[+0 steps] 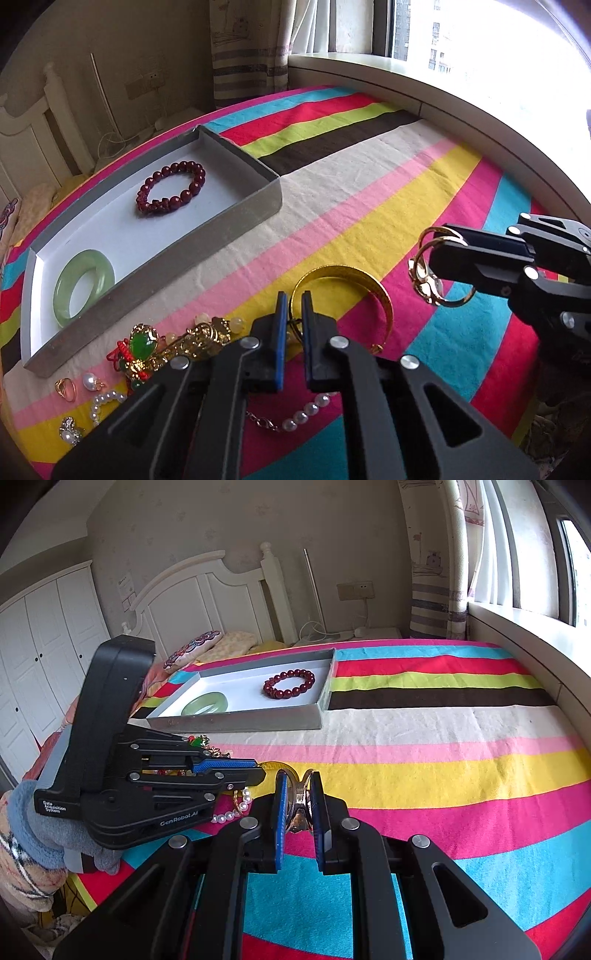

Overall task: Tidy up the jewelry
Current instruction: 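Lower the gold bangle and gold ring into the white box and open both grippers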

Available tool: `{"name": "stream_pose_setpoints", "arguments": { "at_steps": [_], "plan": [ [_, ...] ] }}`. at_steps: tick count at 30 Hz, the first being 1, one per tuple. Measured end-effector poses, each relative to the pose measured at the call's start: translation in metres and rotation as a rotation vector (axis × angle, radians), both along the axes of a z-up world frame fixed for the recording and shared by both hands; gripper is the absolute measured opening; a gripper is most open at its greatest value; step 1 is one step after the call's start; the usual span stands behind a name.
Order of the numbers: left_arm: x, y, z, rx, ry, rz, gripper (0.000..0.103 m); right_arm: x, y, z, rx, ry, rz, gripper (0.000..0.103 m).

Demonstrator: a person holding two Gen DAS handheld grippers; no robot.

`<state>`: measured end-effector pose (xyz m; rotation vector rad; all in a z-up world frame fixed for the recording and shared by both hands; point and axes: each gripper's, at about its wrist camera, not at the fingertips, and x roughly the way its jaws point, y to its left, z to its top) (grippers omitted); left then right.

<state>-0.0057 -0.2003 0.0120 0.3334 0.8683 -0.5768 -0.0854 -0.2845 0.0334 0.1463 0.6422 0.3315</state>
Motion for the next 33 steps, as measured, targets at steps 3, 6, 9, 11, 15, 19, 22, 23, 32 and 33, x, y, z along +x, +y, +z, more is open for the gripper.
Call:
{"name": "stream_pose_setpoints", "arguments": {
  "at_steps": [3, 6, 9, 11, 15, 19, 22, 23, 32, 33],
  "plan": [
    [-0.003, 0.002, 0.005, -0.021, -0.005, 0.007, 0.007, 0.000, 0.000, 0.000, 0.000, 0.000, 0.000, 0.014],
    [-0.007, 0.005, 0.009, -0.037, -0.021, 0.017, 0.007, 0.000, 0.000, 0.000, 0.000, 0.000, 0.000, 0.014],
    [-0.012, 0.008, 0.014, -0.046, -0.037, 0.024, 0.007, 0.000, 0.000, 0.000, 0.000, -0.001, -0.001, 0.014],
    [-0.014, 0.008, 0.016, -0.047, -0.044, 0.021, 0.007, -0.001, 0.000, 0.000, 0.000, -0.003, -0.001, 0.014],
    [-0.017, 0.007, 0.018, -0.045, -0.055, 0.021, 0.007, -0.001, -0.001, 0.001, 0.002, -0.007, -0.005, 0.014],
    [-0.018, 0.009, 0.020, -0.052, -0.060, 0.023, 0.007, -0.002, -0.001, 0.001, -0.004, -0.005, -0.007, 0.014],
    [-0.019, 0.013, 0.023, -0.059, -0.065, 0.025, 0.007, -0.001, 0.001, 0.001, -0.014, -0.004, -0.010, 0.014],
    [-0.019, 0.014, 0.024, -0.061, -0.068, 0.028, 0.007, -0.001, 0.002, 0.001, -0.020, -0.004, -0.011, 0.014],
    [-0.013, 0.027, 0.035, -0.087, -0.089, 0.053, 0.007, 0.003, 0.003, 0.011, -0.014, -0.012, -0.014, 0.014],
    [-0.012, 0.030, 0.038, -0.094, -0.093, 0.059, 0.007, 0.005, 0.004, 0.014, -0.016, -0.017, -0.011, 0.014]
  ]
}}
